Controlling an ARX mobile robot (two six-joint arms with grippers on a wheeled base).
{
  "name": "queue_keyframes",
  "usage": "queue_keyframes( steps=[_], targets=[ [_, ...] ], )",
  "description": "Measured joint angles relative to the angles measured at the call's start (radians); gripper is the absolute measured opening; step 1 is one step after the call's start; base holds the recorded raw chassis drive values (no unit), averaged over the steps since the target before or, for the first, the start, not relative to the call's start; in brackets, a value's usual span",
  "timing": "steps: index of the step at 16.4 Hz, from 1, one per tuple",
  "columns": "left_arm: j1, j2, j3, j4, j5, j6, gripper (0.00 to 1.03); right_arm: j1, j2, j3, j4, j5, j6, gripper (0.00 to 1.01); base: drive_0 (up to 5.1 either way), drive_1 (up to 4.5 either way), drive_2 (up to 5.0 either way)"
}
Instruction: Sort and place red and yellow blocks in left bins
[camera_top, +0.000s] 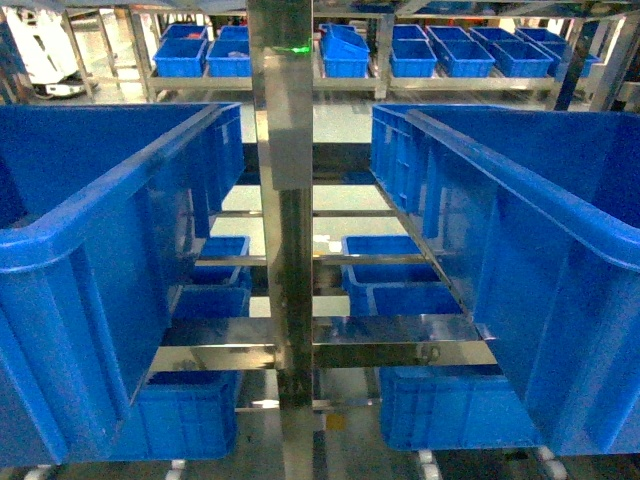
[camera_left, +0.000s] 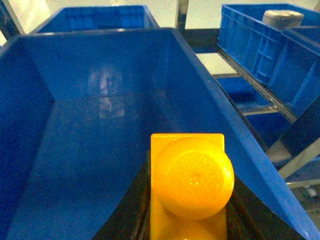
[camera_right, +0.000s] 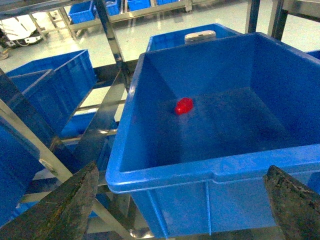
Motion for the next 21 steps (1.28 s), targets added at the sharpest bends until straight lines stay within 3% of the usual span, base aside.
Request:
queue_keyframes(
  steps=[1,3,4,5,7,12,14,21],
  targets=[
    [0.0,0.029,0.013,0.014,-0.006,0.027,0.27,0.0,-0.001,0.0,0.0,0.0,0.0,0.98,0.0,0.0,0.0],
    [-0.002,0.121,0.064,0.019,0.037,0.09,0.27,0.0,-0.001,0.0,0.0,0.0,0.0,0.98,0.0,0.0,0.0],
    [0.011,0.208,0.082,0.061,0.064,0.157,0.27,0.0,0.0,0.0,0.0,0.0,0.0,0.98,0.0,0.0,0.0],
    [0.031,0.27,0.095,0.085,0.062,0.197,0.27,0.0,0.0,0.0,0.0,-0.001,0.0,0.98,0.0,0.0,0.0],
    [0.062,0.388,0.175,0.15,-0.002,0.288,0.27,0.0,0.0,0.0,0.0,-0.001,0.0,0.98,0.0,0.0,0.0],
    [0.043,0.67,0.392,0.114,-0.136,0.411,0.27,0.0,-0.001,0.0,0.0,-0.002,0.0,0.98,0.0,0.0,0.0],
    [0.031,0.74,0.396,0.057,-0.186,0.42,0.27,0.0,0.0,0.0,0.0,-0.002,0.0,0.98,0.0,0.0,0.0],
    [0.028,0.878,0.439,0.076,-0.269,0.392,0.27,0.0,0.0,0.0,0.0,-0.002,0.0,0.98,0.0,0.0,0.0]
  ],
)
